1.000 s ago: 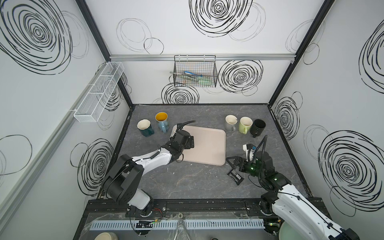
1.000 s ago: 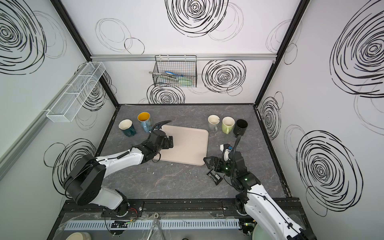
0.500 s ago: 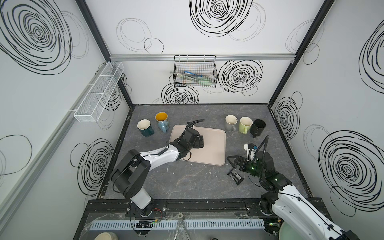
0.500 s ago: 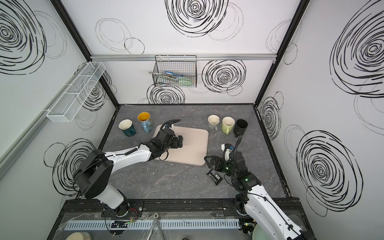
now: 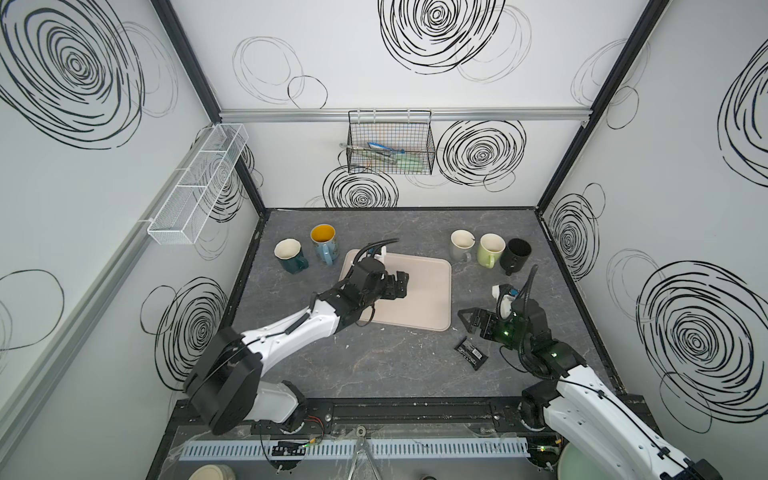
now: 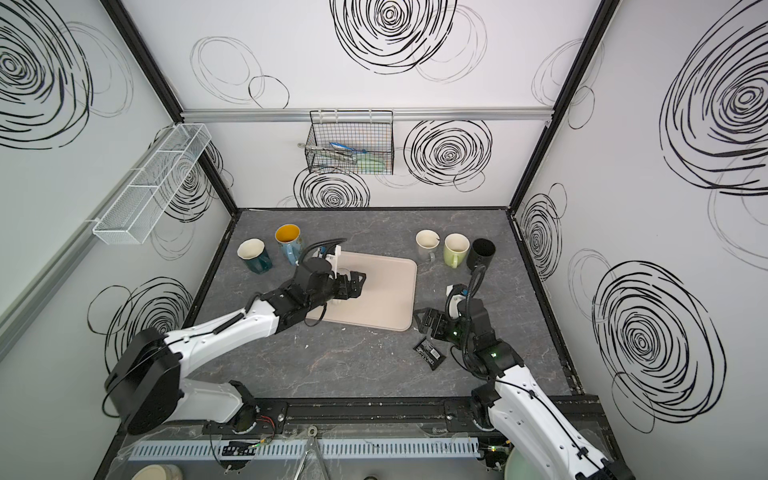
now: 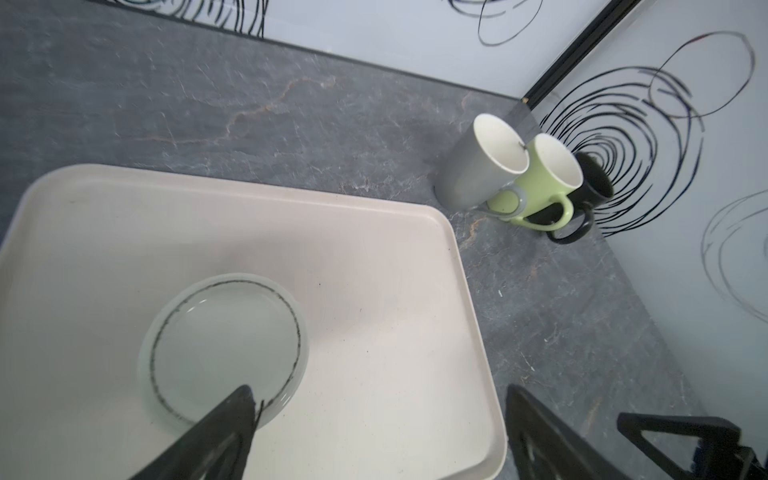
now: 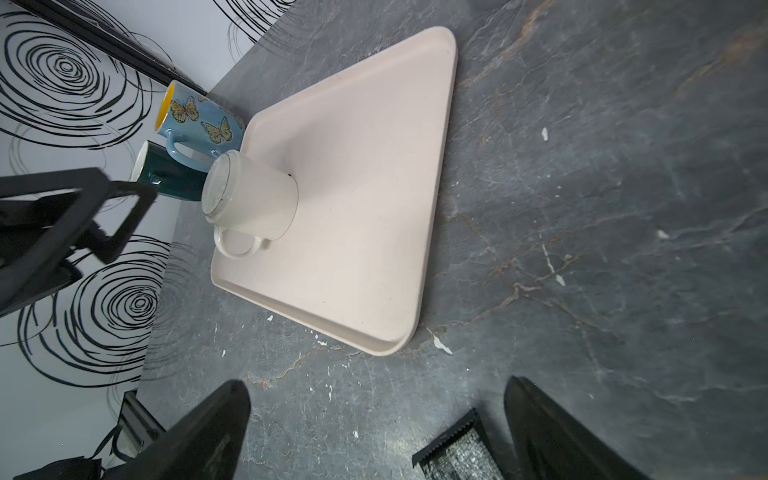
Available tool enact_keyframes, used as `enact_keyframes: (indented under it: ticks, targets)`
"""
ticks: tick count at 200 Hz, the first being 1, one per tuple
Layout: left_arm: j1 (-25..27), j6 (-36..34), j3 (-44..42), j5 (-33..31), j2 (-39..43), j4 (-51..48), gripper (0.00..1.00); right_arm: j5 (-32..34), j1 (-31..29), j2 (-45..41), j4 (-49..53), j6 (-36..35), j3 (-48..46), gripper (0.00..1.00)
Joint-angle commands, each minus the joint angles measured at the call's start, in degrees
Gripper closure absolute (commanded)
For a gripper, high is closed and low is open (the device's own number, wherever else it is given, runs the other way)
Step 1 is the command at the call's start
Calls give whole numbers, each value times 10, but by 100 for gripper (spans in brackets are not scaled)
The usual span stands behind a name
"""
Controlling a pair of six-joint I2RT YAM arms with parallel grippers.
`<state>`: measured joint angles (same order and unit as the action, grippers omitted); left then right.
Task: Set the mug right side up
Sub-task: 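Move the left gripper back over the upside-down white mug on the tray, then move the right gripper toward the white mug's handle while the left gripper withdraws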
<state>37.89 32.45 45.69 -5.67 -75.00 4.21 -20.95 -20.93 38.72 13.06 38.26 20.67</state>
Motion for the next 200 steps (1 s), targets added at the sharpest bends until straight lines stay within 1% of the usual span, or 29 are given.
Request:
enact_keyframes:
  ticks: [1,16,33,58,81,99,135,157,180,200]
  targets:
    - [-12,7,-54,-44,70,2,4,24,-2,20,9,-23,30,0]
    - [-20,14,-95,-54,120,-3,4,37,-15,42,-1,-22,39,0]
    - [-34,22,-137,-45,172,-8,4,51,-40,74,-18,-17,52,0]
    - [-60,27,-178,-28,242,-39,4,89,-103,135,-59,7,80,0]
    - [-79,36,-193,-24,298,-81,4,87,-151,219,-106,31,122,0]
    - [-84,47,-205,-24,335,-104,4,101,-188,293,-106,28,177,0]
    - [-96,56,-221,-15,384,-138,4,111,-218,426,-53,12,297,0]
    - [-103,62,-232,-8,405,-141,4,119,-238,494,-24,-5,357,0]
    - [-111,65,-236,-1,414,-147,4,117,-257,546,-15,-16,399,6]
    - [-114,66,-241,5,419,-146,4,105,-261,582,-9,-15,424,12]
